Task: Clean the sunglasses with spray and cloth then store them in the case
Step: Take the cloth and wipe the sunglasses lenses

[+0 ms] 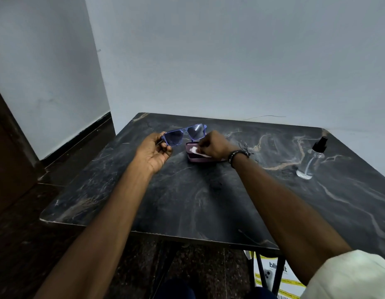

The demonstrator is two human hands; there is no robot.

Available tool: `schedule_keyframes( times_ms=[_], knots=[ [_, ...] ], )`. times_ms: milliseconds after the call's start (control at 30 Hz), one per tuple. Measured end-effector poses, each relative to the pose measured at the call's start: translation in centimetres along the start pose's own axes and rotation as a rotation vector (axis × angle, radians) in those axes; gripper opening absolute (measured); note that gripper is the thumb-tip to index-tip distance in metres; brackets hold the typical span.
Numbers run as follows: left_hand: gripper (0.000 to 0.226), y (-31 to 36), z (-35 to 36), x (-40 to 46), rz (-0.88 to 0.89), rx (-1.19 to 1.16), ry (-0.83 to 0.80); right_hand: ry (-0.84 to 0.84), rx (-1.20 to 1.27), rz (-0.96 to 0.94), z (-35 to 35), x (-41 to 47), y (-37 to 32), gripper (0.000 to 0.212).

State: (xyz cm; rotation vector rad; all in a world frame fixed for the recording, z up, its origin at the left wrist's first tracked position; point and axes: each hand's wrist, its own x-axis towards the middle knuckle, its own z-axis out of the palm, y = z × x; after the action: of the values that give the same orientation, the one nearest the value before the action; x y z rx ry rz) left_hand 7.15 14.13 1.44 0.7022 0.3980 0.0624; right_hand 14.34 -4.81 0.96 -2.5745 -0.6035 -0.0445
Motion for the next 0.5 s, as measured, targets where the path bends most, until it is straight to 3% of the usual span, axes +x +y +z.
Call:
schedule_keyframes(
  times_ms=[133,200,300,500],
  knots=[
    [0.017,-0.2,0.6,-0.7,-0.006,-0.001,-0.015,0.152,0.187,0.058,-1.5,-0.9,0.6,0.045],
    [0.017,-0.4,1.1,-1.2,-0.009,-0.001,-0.025,0.216,0.316,0.104,-2.2,-1.5,1.2,0.032],
    [0.017,-0.7,2.0,-2.1,-0.005,0.007,-0.038,0.301,0.657,0.195,-3.3,-2.8,1.9,0.024],
    [0.02,-1.8,3.6,-4.1,-0.003,0.006,-0.067,0.248,1.194,0.384,-5.4,-7.4,3.4,0.013]
  ],
)
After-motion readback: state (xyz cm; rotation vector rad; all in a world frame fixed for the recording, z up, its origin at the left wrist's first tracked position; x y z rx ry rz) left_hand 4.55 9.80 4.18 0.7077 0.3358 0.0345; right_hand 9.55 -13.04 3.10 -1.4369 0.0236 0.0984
